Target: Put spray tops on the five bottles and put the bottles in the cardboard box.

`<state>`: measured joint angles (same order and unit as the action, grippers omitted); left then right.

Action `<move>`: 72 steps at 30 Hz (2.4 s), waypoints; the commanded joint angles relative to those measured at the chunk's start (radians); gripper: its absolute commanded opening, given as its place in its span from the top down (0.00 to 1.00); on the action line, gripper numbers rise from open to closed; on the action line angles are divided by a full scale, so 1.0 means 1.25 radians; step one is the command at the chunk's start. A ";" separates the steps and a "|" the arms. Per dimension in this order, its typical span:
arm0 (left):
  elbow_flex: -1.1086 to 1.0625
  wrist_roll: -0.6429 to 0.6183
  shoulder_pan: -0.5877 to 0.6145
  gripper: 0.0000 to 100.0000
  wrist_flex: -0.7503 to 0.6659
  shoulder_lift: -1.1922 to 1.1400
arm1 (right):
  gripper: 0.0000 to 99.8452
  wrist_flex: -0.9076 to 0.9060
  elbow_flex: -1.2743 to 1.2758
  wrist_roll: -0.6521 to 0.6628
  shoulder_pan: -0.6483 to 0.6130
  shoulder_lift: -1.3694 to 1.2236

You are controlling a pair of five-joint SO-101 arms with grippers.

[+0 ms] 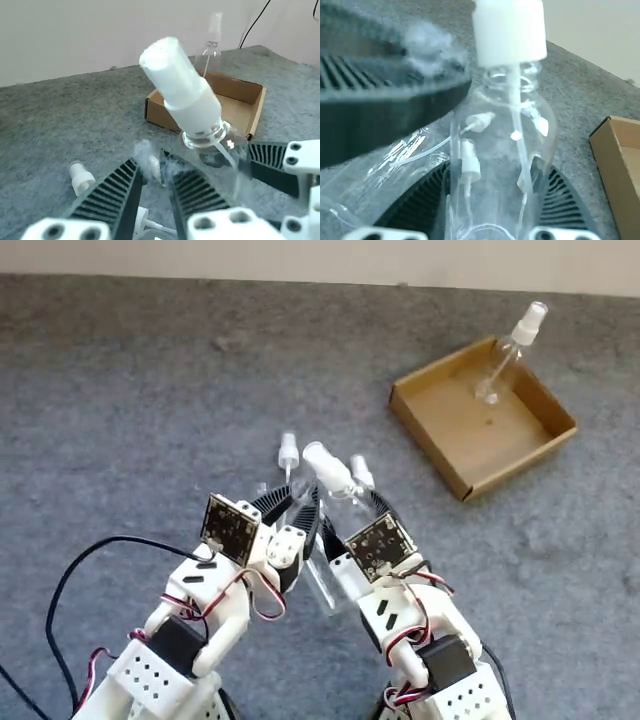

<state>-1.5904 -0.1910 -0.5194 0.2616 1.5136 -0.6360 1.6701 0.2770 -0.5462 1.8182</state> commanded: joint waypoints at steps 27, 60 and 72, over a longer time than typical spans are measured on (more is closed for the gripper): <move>-0.039 0.010 -0.090 0.99 -0.107 0.001 | 0.86 0.001 0.039 0.015 -0.078 0.015; -0.007 0.005 -0.107 0.99 -0.063 0.002 | 0.86 0.003 -0.404 0.010 0.138 -0.177; -0.006 0.004 -0.142 0.99 -0.068 0.002 | 0.86 0.116 -0.590 -0.155 0.116 -0.454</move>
<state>-1.6487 -0.1849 -0.6820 0.1788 1.5152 -0.5808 1.0088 0.2079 -0.3867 1.2889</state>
